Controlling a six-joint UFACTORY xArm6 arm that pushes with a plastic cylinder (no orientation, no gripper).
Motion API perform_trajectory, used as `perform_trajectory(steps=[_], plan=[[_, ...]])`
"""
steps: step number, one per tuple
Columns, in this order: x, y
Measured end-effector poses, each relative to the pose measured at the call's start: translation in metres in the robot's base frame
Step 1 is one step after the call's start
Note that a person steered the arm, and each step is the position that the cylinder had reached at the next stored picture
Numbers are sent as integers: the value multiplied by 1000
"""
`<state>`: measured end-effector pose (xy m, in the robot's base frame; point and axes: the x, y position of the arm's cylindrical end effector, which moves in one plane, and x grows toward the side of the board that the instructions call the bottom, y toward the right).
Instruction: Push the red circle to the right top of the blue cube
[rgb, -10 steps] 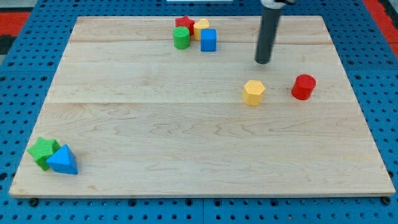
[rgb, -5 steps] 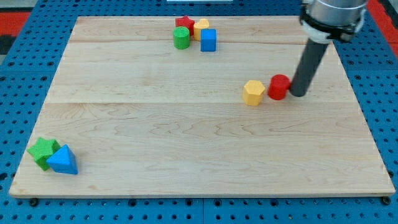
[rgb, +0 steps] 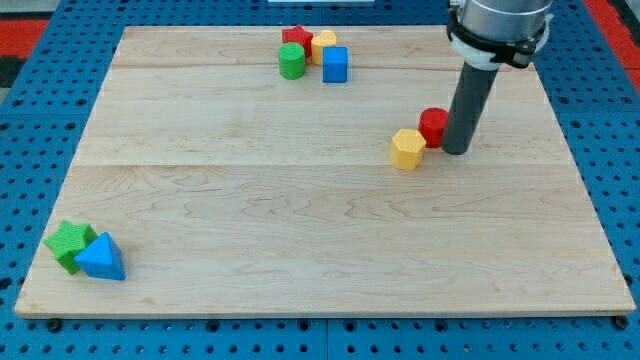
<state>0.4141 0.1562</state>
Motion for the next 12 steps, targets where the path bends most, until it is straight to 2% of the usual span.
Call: perform_trajectory(steps=[2, 4, 8, 12], plan=[[-40, -25], [-28, -68], [-83, -34], [-174, -58]])
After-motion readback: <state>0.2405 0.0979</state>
